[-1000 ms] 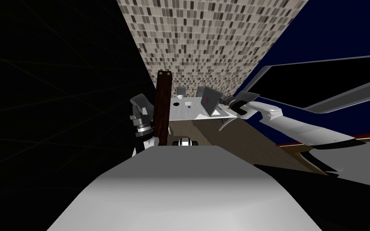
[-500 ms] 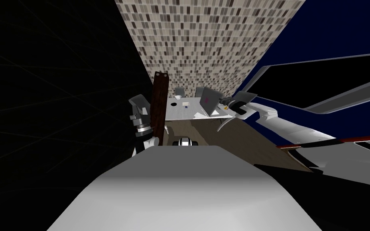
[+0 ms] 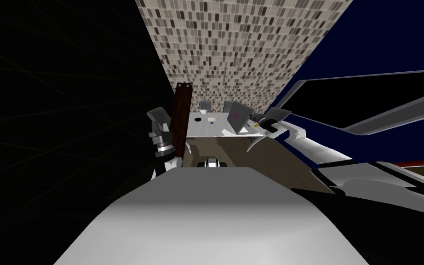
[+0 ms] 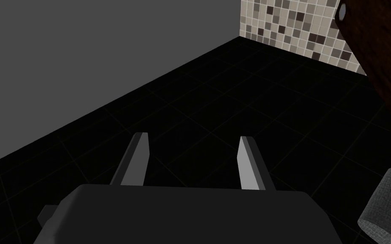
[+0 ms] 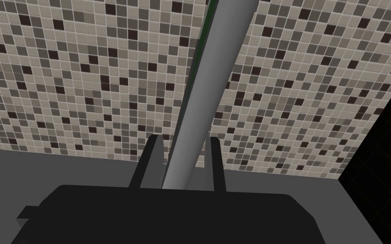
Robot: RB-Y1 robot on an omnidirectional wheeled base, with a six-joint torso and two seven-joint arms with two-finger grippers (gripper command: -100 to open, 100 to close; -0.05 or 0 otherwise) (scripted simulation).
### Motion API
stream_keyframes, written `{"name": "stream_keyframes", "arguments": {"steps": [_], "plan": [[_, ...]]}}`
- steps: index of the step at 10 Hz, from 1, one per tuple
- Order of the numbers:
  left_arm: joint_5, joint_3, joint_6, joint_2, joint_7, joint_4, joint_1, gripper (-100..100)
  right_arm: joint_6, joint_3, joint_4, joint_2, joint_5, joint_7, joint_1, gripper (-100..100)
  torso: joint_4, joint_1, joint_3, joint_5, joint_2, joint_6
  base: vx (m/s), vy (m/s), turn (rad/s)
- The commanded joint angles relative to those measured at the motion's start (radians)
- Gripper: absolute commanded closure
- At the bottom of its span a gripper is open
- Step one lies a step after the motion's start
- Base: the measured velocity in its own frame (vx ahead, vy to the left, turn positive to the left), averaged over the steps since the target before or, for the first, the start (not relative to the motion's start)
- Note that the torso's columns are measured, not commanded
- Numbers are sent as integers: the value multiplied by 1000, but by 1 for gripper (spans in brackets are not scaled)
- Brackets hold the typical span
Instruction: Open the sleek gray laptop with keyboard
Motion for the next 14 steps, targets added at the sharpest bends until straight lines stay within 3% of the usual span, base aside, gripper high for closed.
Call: {"name": "stream_keyframes", "arguments": {"steps": [1,6,7,9,12,13,14], "plan": [[0,0,0,0,0,0,0,0,-22,-9,44,52,-12,-14,14,100,-3,0,0,-2,0,1,-17,-83,11],[0,0,0,0,0,0,0,0,-70,-41,127,168,-43,-47,19,100,-5,7,-3,0,-4,-7,-10,-96,0],[0,0,0,0,0,0,0,0,-62,-46,121,146,-38,-42,-4,100,-6,7,-3,-1,-5,-8,-20,-56,-3],[0,0,0,0,0,0,0,0,-105,-68,172,214,-45,-45,5,100,-1,14,-1,5,-2,-8,15,-79,-18],[0,0,0,0,0,0,0,0,-125,-78,196,261,-48,-46,12,100,-3,13,-1,2,-1,-9,12,-65,6],[0,0,0,0,0,0,0,0,-145,-88,219,298,-51,-46,18,100,-4,13,-1,2,-1,-9,13,-60,-3],[0,0,0,0,0,0,0,0,-145,-88,219,298,-51,-46,18,100,-4,13,-1,1,-1,-10,2,-47,2]]}}
